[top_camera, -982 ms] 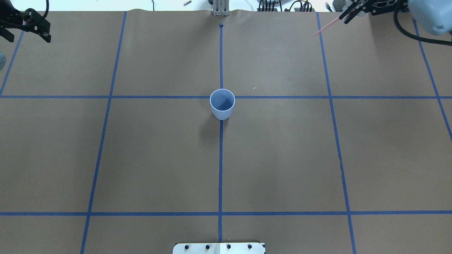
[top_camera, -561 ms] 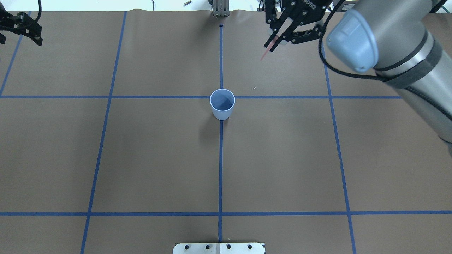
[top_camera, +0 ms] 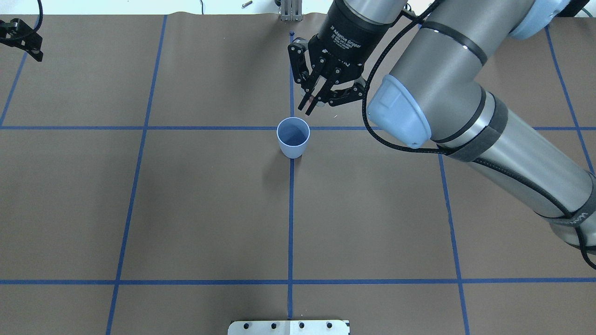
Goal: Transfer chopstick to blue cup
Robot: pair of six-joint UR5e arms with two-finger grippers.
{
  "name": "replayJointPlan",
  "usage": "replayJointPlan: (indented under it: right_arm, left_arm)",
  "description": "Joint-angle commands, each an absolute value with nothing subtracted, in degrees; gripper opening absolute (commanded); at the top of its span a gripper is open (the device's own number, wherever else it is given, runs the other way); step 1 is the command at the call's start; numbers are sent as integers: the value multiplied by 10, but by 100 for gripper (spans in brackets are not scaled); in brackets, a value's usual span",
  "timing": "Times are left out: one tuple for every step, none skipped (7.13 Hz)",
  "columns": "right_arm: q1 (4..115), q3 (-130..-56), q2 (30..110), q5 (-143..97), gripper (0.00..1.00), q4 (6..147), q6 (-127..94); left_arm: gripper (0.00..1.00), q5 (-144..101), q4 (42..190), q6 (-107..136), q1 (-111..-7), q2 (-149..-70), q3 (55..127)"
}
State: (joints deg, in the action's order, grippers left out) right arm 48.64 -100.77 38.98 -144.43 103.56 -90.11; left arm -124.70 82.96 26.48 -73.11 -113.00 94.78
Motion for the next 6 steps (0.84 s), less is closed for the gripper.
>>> replayJointPlan:
  right_arm:
    - [467, -979, 392, -1432, 0, 991, -917]
    - [461, -970, 393, -1431, 0, 991, -914]
    - [455, -965, 395, -1431, 0, 986, -914]
    - [450, -957, 396, -1431, 0, 980, -913]
    - [444, -925, 397, -1425, 0, 930, -913]
    - [439, -891, 400, -1424, 0, 882, -914]
  left_arm:
    - [99, -1250, 836, 262, -734, -1129, 938]
    - [99, -1250, 836, 262, -734, -1129, 937]
    - [99, -1250, 836, 262, -734, -1129, 937]
    - [99, -1250, 836, 262, -734, -1129, 937]
    - [99, -1250, 836, 263, -734, -1130, 933]
    - [99, -1250, 836, 262, -734, -1129, 933]
